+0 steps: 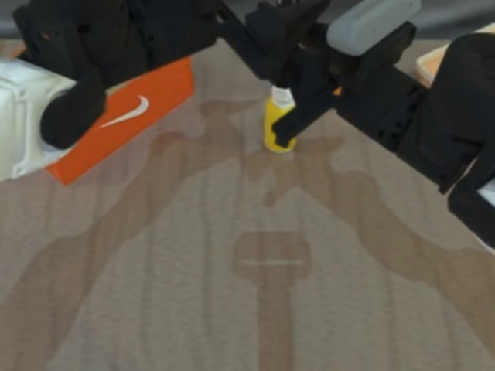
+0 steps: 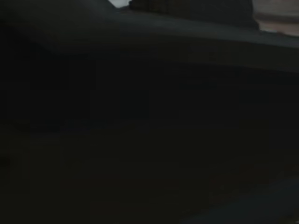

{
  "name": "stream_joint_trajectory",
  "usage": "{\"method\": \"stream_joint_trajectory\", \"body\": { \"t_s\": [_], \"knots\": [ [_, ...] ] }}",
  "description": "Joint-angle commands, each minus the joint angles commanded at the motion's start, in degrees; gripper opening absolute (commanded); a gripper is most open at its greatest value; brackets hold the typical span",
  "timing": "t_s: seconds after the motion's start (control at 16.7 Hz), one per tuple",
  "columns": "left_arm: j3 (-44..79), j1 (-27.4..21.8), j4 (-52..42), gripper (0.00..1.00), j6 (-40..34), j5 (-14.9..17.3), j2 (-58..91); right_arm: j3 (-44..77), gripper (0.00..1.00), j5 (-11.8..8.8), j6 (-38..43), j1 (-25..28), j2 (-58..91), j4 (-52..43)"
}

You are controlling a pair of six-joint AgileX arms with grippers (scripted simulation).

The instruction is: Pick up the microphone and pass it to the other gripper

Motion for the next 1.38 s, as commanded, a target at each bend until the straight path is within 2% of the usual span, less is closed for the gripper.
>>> {"method": "stream_joint_trajectory", "body": {
  "t_s": [0.24, 1.02, 1.38],
  "knots": [
    [0.08, -0.06, 0.01, 1.0, 0.0, -0.07, 0.08, 0.0, 0.0, 0.0, 0.0, 0.0, 0.0, 0.0],
    [0.08, -0.06, 0.01, 0.02, 0.0, -0.07, 0.08, 0.0, 0.0, 0.0, 0.0, 0.0, 0.0, 0.0],
    [0.08, -0.06, 0.01, 0.0, 0.0, -0.07, 0.08, 0.0, 0.0, 0.0, 0.0, 0.0, 0.0, 0.0]
  ]
}}
